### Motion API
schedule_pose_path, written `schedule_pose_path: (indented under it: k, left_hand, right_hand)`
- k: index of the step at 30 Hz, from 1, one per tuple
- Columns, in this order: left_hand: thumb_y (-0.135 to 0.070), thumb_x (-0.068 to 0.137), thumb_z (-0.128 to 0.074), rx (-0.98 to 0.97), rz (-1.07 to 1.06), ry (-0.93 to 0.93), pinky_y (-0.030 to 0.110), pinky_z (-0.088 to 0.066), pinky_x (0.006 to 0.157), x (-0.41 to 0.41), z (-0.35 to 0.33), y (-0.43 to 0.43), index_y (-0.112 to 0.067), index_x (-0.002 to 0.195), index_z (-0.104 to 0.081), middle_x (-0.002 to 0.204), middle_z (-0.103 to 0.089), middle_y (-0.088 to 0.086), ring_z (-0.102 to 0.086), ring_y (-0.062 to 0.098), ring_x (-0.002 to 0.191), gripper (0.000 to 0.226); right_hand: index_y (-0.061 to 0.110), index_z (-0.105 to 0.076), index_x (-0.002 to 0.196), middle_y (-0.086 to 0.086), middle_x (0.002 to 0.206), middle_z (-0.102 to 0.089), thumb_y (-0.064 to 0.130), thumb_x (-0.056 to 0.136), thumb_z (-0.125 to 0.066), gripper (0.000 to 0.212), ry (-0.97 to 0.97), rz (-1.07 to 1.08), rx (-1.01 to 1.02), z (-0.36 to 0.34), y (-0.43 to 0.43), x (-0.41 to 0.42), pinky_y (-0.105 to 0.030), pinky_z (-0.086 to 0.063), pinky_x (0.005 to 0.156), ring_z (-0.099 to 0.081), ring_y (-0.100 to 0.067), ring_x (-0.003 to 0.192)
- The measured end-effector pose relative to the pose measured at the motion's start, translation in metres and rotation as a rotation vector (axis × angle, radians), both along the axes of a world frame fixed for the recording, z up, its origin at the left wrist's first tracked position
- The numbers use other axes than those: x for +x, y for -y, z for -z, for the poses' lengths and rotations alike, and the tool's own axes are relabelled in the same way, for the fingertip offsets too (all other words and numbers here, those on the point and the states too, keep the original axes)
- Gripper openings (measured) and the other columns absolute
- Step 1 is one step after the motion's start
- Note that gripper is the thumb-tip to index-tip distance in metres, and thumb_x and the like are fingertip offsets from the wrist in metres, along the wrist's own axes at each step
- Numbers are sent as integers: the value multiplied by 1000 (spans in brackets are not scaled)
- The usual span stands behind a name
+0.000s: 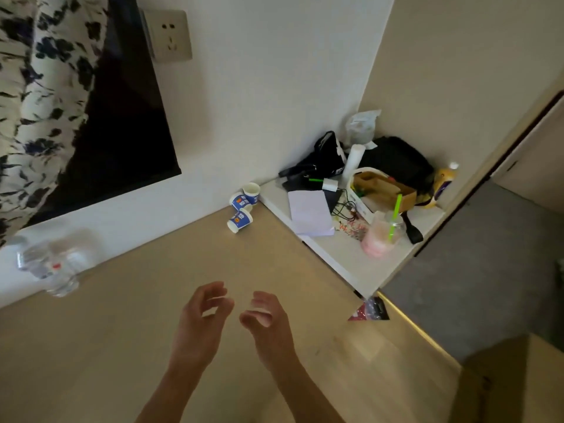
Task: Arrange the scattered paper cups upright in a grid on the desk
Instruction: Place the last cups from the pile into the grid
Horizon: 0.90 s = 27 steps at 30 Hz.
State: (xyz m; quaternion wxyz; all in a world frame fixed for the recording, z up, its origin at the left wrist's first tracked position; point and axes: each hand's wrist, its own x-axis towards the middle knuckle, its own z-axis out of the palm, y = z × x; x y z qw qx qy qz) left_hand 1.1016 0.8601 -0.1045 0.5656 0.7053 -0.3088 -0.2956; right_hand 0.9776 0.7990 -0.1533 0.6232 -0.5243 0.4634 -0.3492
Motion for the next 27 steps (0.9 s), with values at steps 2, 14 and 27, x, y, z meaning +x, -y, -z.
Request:
schedule_pose_path:
  k: [2,14,27]
  left_hand:
    - [-10,88,-72,11,13,-7,33,-56,80,4,-1,31,-26,106,-66,104,-73,-7,-68,1,92,24]
    - [-14,87,-74,82,-236,-81,23,-52,73,15,11,130,-31,103,-63,103,-72,-8,-67,1,89,26]
    - [-11,89,-72,221,-484,-68,16,-51,69,7,17,189,-32,103,-63,102,-70,-13,-66,-1,93,27]
  right_hand:
    - [14,-62,119,-9,111,-66,26,70,-84,55,-23,42,28,1,30,3,-22,-54,80,-71,-15,97]
    - [11,-58,120,-15,107,-66,0,86,-73,38,-151,-105,255,40,203,43,-33,-52,76,-63,-14,79]
    - [17,-48,127,-7,111,-64,21,83,-67,47,-501,-393,93,105,374,156,-40,-53,81,-64,-26,96]
